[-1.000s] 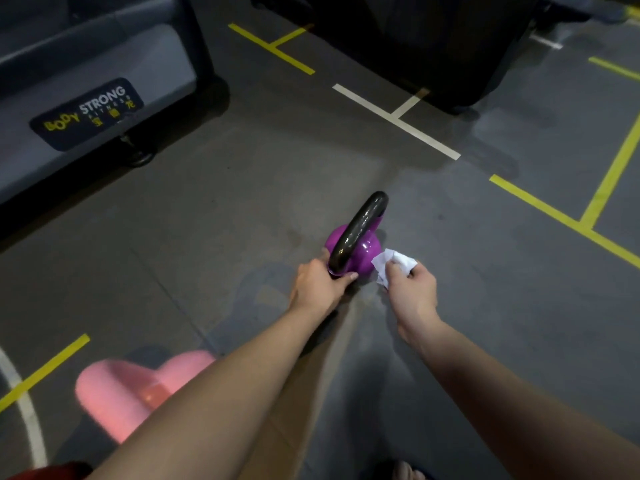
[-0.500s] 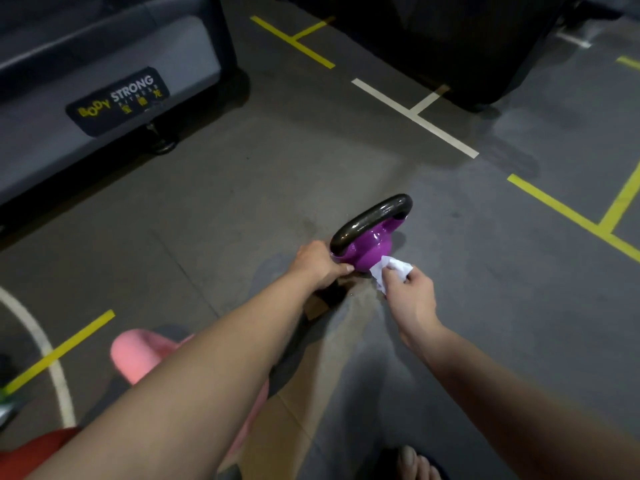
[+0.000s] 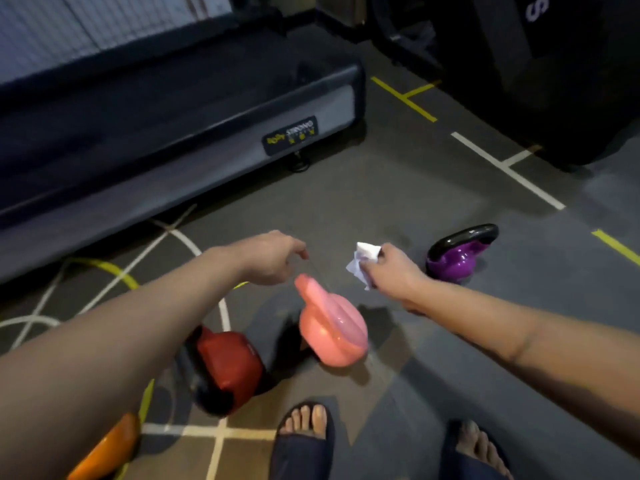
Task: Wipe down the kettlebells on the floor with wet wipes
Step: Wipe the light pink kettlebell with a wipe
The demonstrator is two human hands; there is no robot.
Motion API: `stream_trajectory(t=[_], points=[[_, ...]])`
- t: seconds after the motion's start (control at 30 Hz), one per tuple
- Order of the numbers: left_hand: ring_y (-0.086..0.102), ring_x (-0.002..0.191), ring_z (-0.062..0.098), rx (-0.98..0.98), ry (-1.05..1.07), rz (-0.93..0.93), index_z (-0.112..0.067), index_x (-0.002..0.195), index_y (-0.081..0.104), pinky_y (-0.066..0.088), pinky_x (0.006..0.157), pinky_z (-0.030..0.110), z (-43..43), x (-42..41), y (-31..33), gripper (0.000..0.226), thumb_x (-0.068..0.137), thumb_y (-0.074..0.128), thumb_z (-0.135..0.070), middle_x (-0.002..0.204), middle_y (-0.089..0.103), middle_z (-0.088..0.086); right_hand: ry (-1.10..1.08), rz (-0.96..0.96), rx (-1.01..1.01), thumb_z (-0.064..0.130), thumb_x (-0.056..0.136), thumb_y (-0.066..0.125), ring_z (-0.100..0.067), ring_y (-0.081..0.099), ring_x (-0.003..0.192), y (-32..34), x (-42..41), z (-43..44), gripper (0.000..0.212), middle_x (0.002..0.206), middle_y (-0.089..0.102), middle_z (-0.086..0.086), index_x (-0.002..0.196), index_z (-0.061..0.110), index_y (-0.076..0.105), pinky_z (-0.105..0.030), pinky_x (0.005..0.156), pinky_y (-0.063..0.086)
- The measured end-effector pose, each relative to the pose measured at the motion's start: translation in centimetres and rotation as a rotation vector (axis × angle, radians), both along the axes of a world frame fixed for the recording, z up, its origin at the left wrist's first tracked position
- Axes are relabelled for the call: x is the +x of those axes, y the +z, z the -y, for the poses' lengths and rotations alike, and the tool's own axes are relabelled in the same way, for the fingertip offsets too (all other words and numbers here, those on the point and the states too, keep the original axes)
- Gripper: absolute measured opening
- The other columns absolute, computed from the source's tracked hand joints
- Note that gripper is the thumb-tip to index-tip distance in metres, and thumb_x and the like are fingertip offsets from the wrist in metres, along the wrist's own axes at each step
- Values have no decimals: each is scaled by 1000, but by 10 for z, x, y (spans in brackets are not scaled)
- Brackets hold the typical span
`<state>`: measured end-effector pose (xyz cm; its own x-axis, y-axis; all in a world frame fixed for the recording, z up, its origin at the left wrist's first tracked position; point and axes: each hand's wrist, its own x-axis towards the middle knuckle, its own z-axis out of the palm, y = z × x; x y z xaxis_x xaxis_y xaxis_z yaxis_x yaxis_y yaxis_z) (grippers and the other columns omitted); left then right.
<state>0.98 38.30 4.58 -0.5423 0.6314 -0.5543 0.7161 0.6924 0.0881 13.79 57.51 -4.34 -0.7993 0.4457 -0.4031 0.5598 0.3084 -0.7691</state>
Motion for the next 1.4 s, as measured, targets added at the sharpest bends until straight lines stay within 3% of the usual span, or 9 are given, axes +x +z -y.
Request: stream_trajectory(t=[0.17,0.27,0.4,0.57,0.77,0.87,0.97,1.1,1.4], points=[[52,133,25,80,50,-93,-27,147,51,41,103,28,41,18,89,51,96,55,-20,143,58,8,158,-144,21,31,82,75,-23,65,71,110,-20,13,24,83,74,-13,86,8,72,-48,75,59],[51,134,25,95,45,-118,-26,150,48,40,100,27,46,34,119,52,98,56,-23,146,56,6,232,-159,145,27,86,80,-13,51,60,161,-13,28,26,66,60,-2,69,12,65,-27,57,43],[52,133,28,-17,18,-128,-29,149,46,44,106,34,40,52,111,55,95,55,-25,149,52,8,165,-186,29,21,79,88,-15,54,64,174,5,45,18,68,61,1,83,15,72,-31,63,46],[56,128,29,-32,12,-98,-22,142,55,49,100,36,36,81,55,47,95,56,-23,141,57,11,-380,-377,-428,-7,85,76,-19,69,76,136,55,58,27,92,71,-15,109,-3,64,-22,66,61],[51,135,26,57,-77,-191,-23,148,42,47,101,42,28,99,-13,53,96,51,-18,148,50,4,-737,-416,-792,-4,95,63,-24,74,89,48,123,64,23,105,74,-21,117,-9,66,-30,80,63],[45,139,30,161,123,-168,-18,157,28,42,107,45,28,99,-35,65,96,51,-20,153,45,9,-834,-371,-821,-1,98,58,-13,74,82,15,137,67,21,104,75,-12,115,1,69,-27,79,60],[52,130,39,332,443,-50,-9,136,47,44,102,46,31,93,-60,44,95,49,-26,138,56,20,-974,-380,-844,0,100,54,-17,69,98,-12,138,63,27,112,70,-11,123,8,66,-29,85,57],[53,130,41,457,672,48,-10,134,55,43,102,42,28,73,-79,49,102,40,-45,138,58,24,-1010,-391,-856,-2,98,51,-24,64,103,-44,145,59,29,108,68,-13,123,4,64,-34,96,53],[28,152,19,634,742,148,-16,158,35,20,125,34,-9,59,-112,64,106,36,-53,164,34,5,-789,-358,-754,1,89,54,-23,67,87,-75,141,73,21,97,75,-19,97,5,73,-38,81,46]])
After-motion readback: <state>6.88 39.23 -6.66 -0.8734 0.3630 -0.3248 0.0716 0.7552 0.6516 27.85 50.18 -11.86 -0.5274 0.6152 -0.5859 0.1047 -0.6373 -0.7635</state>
